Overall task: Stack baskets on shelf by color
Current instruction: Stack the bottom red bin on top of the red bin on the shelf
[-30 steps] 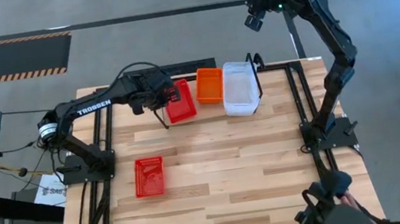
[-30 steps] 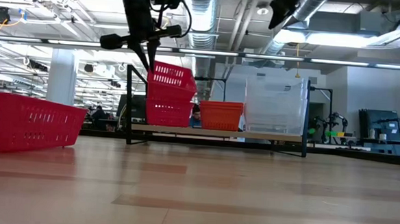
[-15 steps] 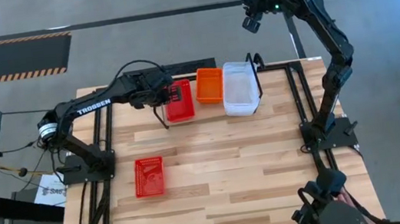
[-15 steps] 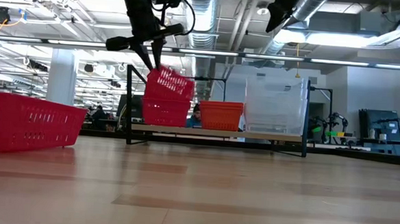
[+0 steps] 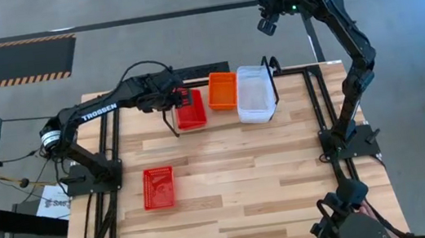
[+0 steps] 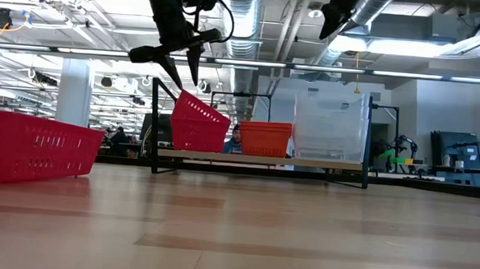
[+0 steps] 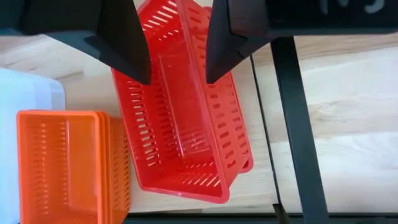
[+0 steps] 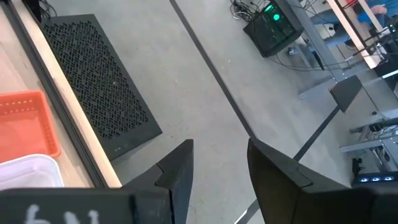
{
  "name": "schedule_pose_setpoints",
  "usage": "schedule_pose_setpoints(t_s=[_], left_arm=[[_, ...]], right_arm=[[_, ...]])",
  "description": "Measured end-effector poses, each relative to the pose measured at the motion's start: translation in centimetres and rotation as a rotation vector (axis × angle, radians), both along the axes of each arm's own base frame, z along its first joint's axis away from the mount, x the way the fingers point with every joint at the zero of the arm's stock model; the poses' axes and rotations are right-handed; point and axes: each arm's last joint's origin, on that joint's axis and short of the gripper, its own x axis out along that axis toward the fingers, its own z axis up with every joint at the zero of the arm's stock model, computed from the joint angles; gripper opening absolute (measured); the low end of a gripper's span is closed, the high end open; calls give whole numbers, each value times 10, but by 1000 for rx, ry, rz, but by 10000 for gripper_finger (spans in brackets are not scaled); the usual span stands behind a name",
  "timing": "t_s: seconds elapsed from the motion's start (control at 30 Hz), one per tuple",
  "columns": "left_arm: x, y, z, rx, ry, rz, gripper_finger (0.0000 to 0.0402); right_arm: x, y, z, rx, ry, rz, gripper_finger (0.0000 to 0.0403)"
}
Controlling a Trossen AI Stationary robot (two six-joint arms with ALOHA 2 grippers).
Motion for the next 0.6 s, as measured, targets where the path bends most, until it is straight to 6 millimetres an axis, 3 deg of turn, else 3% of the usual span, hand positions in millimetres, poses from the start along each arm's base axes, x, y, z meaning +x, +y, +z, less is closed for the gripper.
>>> schedule_pose_setpoints(t_s=[0.3,0.6], left_arm=[[0,0,0,-10,-2,-18,113],[2,-2,-7,-3,13,-70,8]], right_arm=[[0,0,0,1,-1,-1,171],[0,0,0,9,-8,-9,166]])
